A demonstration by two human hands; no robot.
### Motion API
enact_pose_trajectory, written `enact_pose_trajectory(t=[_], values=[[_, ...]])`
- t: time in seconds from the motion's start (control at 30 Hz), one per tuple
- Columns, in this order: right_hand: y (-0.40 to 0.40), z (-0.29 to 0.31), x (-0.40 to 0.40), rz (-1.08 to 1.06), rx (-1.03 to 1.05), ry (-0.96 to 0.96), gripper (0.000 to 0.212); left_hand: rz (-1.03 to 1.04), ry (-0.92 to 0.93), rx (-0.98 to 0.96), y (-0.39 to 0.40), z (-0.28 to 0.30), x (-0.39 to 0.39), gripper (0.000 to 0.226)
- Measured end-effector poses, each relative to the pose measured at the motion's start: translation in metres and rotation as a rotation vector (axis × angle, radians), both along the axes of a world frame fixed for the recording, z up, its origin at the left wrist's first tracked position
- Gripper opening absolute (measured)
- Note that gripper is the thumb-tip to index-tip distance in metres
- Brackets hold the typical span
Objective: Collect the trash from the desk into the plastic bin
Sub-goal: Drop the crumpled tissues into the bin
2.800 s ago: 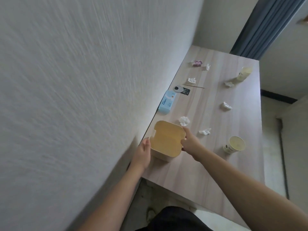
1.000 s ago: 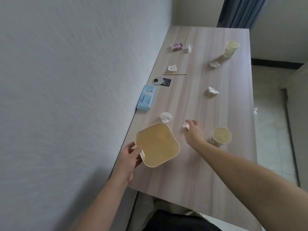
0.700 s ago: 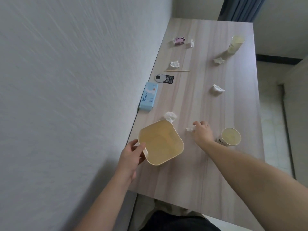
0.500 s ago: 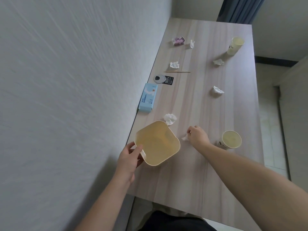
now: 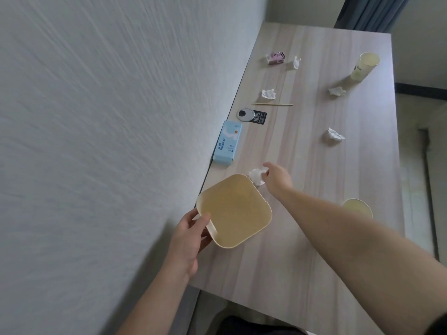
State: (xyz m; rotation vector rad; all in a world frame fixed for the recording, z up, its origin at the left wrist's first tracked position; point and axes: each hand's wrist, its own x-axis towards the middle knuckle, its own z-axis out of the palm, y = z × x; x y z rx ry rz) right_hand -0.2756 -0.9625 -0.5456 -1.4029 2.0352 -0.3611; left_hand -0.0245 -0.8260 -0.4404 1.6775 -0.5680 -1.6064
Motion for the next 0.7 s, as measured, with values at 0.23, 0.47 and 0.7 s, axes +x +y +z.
enact_pose_trajectory(t=[0.23,0.47,0.7], values=[[0.015,-0.008,-0.009,-0.116,-0.079,-0.082,0.017,-0.001,-0.017,-0.036,0.003,0.005,0.002,0.035],[0.042,0.056,-0.026,-0.042,-0.235,-0.353,0.007,-0.053,-0.018,-0.043,0.000,0.003,-0.015,0.029],[0.103,0.139,-0.042,0.023,-0.422,-0.518,0.027,-0.165,-0.064,-0.089,-0.004,0.006,-0.039,0.036]])
